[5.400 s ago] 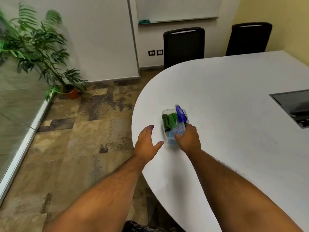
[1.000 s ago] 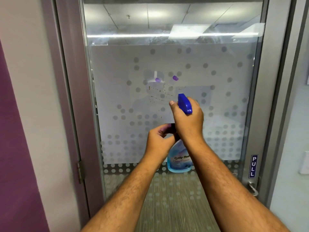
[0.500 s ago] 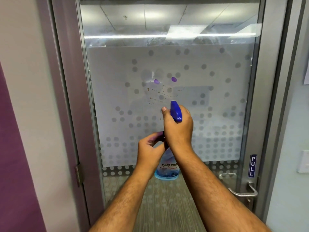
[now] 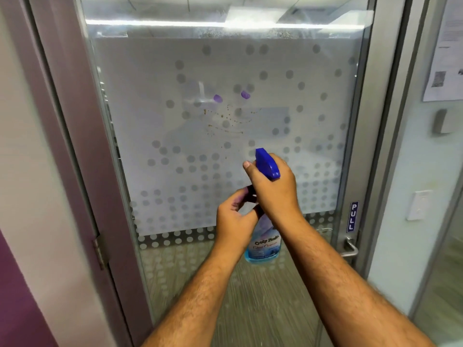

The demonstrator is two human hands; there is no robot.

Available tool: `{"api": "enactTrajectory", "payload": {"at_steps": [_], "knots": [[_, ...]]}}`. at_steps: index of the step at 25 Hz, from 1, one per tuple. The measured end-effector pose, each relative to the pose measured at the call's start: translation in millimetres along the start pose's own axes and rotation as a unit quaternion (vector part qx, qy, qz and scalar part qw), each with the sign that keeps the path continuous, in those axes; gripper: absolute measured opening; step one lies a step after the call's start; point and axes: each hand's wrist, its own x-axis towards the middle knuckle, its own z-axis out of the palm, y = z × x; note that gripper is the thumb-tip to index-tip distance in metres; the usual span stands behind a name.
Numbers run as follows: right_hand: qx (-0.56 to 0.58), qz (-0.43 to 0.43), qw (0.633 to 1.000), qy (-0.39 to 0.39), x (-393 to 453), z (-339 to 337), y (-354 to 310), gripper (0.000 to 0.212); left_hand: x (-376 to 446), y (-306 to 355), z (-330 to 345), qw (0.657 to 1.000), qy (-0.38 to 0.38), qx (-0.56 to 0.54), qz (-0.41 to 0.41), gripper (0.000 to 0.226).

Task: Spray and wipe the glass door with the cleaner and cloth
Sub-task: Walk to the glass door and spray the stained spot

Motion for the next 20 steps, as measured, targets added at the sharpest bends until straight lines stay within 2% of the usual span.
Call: {"api": "enactTrajectory", "payload": {"at_steps": [3,7,13,20], "knots": [[-0.074,-0.009,0.997,-0.025,-14.8,-24.9,8.3,0.027,-11.3,-5.8,10.3,1.000,-0.012,-0.021,-0.019,0.040],[-0.168,0.009,0.986,-0.003,-60.0,-82.2,26.7,0.033,-47.2,-18.3,38.8,0.996,-0.040,-0.050,-0.058,0.043],[-0.190,0.058,0.980,-0.003,-129.0,-189.4,44.0,0.027,-129.9,-15.0,105.6,0.984,-0.101,-0.062,-0.131,0.040],[-0.232,0.108,0.963,0.084,-244.1,-365.3,32.8,0.027,-279.3,46.7,225.4,0.969,-0.188,-0.062,-0.149,0.033]]}}
